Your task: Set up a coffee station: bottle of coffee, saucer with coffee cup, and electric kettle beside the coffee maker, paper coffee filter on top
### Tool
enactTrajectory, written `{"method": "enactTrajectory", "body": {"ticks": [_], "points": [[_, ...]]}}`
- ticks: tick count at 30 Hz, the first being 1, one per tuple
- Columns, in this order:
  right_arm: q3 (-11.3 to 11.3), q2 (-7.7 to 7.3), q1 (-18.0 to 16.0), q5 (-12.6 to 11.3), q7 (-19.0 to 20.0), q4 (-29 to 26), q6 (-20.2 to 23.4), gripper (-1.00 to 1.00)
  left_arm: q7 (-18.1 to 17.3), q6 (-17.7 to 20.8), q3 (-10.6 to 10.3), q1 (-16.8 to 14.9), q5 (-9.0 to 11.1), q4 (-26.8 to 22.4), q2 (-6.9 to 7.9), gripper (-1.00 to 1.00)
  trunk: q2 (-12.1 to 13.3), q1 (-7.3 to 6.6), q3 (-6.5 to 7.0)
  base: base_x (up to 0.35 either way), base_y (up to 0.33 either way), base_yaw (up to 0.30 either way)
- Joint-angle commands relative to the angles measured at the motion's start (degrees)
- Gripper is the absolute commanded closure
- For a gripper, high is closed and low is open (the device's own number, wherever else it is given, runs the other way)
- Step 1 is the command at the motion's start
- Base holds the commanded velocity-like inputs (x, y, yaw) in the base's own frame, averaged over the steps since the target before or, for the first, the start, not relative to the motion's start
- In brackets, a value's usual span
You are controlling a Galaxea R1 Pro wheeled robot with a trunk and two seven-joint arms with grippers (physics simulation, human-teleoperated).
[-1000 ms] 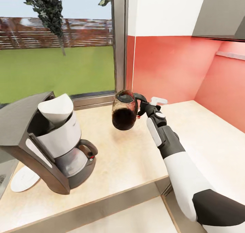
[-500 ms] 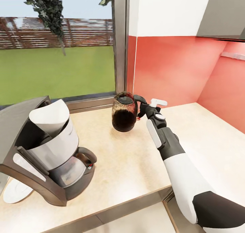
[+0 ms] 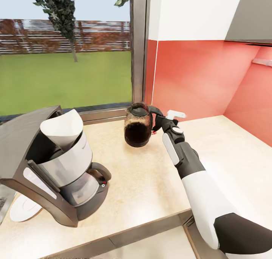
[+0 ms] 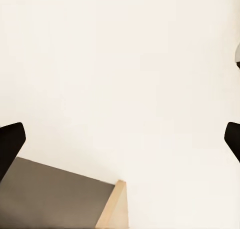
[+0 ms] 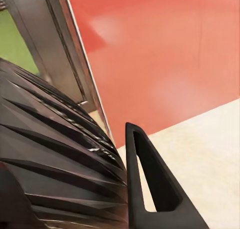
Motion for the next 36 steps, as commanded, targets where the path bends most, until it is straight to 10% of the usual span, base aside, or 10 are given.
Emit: {"method": "enactTrajectory", "body": {"ticks": [1, 5, 13, 25, 36], "points": [[0.1, -0.02, 0.0, -0.4, -0.4, -0.1, 0.1, 1.00, 0.2, -0.3, -0.5, 0.0, 0.2, 0.1, -0.01, -1.00, -0.1, 0.03, -0.08, 0.000, 0.000, 0.236], [0.6, -0.02, 0.6, -0.4, -0.4, -0.1, 0.2, 1.00, 0.2, -0.2, -0.5, 0.0, 0.2, 0.1, -0.02, -1.00, -0.1, 0.03, -0.08, 0.000, 0.000, 0.095], [11.3, -0.02, 2.1, -0.4, -0.4, -0.2, 0.1, 1.00, 0.2, -0.2, -0.6, 0.0, 0.2, 0.1, 0.04, -1.00, -0.1, 0.03, -0.08, 0.000, 0.000, 0.007], [12.4, 0.09, 2.7, -0.6, -0.4, -0.2, 0.2, 1.00, 0.2, -0.2, -0.6, 0.0, 0.2, 0.1, 0.07, -1.00, -0.1, 0.03, -0.08, 0.000, 0.000, 0.000], [12.6, 0.12, 2.6, -12.6, -0.1, -0.5, 0.3, 1.00, 0.2, -0.3, -0.7, -0.1, 0.2, 0.1, -0.02, -1.00, -0.1, 0.03, -0.08, 0.000, 0.000, 0.000]]}}
